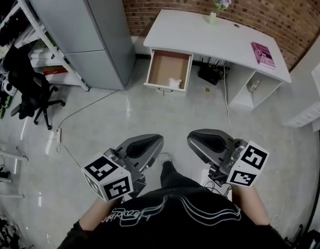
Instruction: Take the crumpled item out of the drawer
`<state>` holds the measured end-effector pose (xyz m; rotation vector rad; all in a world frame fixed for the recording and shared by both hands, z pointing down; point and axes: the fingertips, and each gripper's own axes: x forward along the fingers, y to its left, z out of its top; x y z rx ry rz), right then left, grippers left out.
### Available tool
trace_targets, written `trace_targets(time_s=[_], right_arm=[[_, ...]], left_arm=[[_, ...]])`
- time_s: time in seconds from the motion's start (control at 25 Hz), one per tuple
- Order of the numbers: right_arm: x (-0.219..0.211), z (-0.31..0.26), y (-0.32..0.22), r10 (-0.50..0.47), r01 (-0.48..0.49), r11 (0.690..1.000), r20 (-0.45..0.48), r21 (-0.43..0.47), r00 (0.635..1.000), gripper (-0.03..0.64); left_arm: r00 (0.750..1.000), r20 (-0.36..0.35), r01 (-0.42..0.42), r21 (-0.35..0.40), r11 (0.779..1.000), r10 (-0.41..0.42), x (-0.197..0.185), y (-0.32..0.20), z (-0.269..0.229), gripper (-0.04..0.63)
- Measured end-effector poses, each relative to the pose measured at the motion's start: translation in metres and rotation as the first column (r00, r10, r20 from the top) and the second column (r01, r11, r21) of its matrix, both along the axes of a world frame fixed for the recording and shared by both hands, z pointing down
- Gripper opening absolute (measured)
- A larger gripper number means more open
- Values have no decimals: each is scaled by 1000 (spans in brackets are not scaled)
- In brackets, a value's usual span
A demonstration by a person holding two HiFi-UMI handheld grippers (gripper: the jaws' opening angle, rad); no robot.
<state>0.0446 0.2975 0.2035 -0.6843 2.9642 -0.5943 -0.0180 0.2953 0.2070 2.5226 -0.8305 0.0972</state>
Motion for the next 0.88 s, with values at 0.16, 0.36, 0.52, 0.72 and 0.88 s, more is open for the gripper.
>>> trace_targets(time_s=[0.16, 0.36, 0.52, 0.72, 0.88], right_arm=[[-4, 13, -59, -1, 1, 999, -3, -36, 1000, 57], [-6, 30, -157, 1, -2, 997, -19, -79, 1000, 57], [-6, 44, -228, -1, 1, 994, -3, -111, 1000, 57], [-9, 52, -292, 12, -12, 994, -8, -109, 1000, 57], [-7, 63, -327, 55, -60, 993, -48, -101, 997, 57]], left_arm=[[1000, 7, 8, -31, 999, -8, -6, -60, 10, 23], [1000, 15, 28, -65, 998, -27, -17, -164, 22, 25], [998, 47, 48, -84, 995, -44, -19, -239, 32, 23], [996, 68, 64, -91, 994, -57, -24, -296, 39, 23], [996, 64, 61, -93, 994, -55, -30, -320, 51, 23]])
